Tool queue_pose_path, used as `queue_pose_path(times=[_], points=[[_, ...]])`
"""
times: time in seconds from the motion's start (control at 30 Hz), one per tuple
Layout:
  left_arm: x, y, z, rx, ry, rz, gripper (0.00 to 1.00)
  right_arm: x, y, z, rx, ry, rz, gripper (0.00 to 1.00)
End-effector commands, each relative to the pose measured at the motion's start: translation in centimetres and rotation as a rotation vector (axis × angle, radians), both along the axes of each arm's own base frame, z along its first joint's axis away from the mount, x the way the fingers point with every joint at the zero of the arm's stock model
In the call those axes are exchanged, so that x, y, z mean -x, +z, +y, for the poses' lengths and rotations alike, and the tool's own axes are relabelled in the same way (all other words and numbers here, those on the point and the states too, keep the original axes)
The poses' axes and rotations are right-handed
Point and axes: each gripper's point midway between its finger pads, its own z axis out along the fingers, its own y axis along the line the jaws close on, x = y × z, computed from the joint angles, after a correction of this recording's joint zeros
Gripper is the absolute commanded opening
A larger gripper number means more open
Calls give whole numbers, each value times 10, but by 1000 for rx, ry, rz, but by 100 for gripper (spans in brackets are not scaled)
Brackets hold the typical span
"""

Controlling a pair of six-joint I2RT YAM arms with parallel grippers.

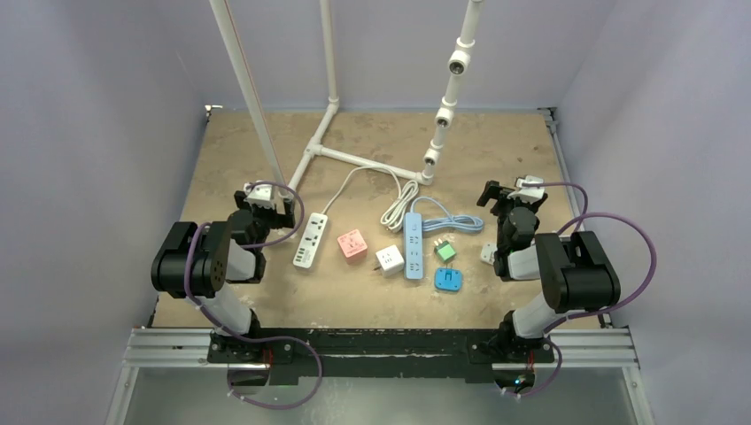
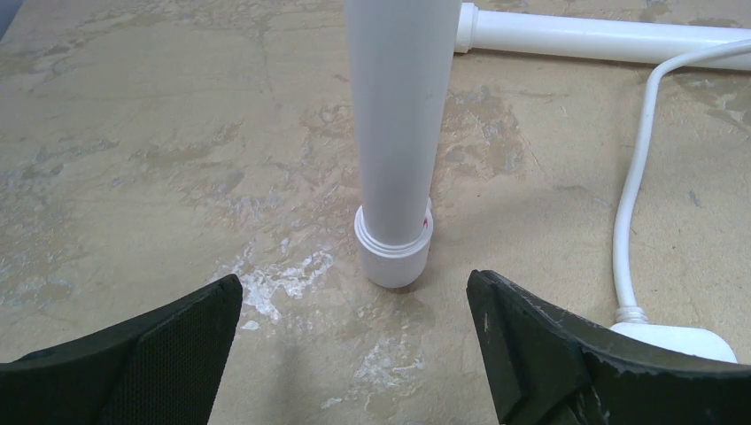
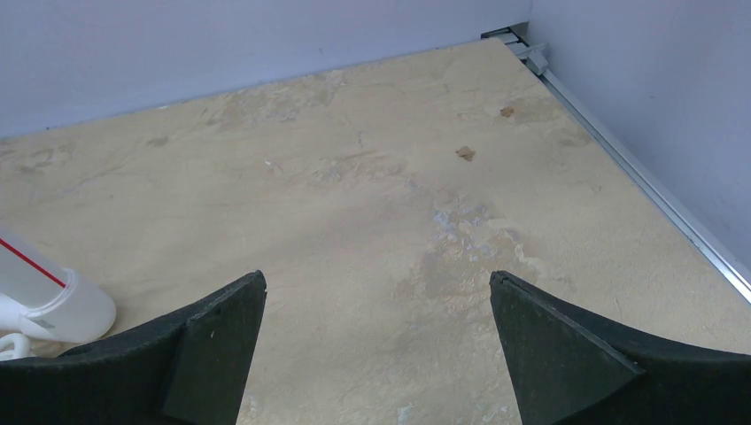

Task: Insert the plug
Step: Move the socket to the center of the board.

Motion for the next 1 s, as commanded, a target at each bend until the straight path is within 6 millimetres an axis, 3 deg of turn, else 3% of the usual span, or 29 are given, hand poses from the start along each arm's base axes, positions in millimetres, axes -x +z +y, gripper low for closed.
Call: queue_pose_path(times=[0.0, 0.3, 0.37, 0.5, 0.57, 0.63, 0.73, 0.87, 0.97], points=[[-6, 15, 0, -6, 1, -56, 99, -1, 10, -3, 13, -13, -43, 99], [-6, 15, 0, -6, 2, -55, 99, -2, 10, -3, 10, -11, -43, 99], [-8, 23, 4, 9, 13, -64, 99, 0, 9, -6, -9, -31, -42, 99], [-31, 45, 16, 43, 55, 81, 99, 9, 18, -13, 1, -70, -80, 99], [-41, 62, 14, 12, 22, 177, 99, 18, 33, -1, 47, -27, -113, 99], [-34, 69, 11, -10, -10, 279, 99, 25, 44, -6, 17, -65, -110, 99], [-15, 86, 7, 2, -26, 372, 99, 31, 50, -9, -232, -148, -30, 99], [5, 120, -3, 53, -57, 393, 99, 27, 67, 13, -455, -86, -6, 99], [17, 133, -8, 73, -80, 420, 99, 27, 69, 47, -476, 94, 69, 99]])
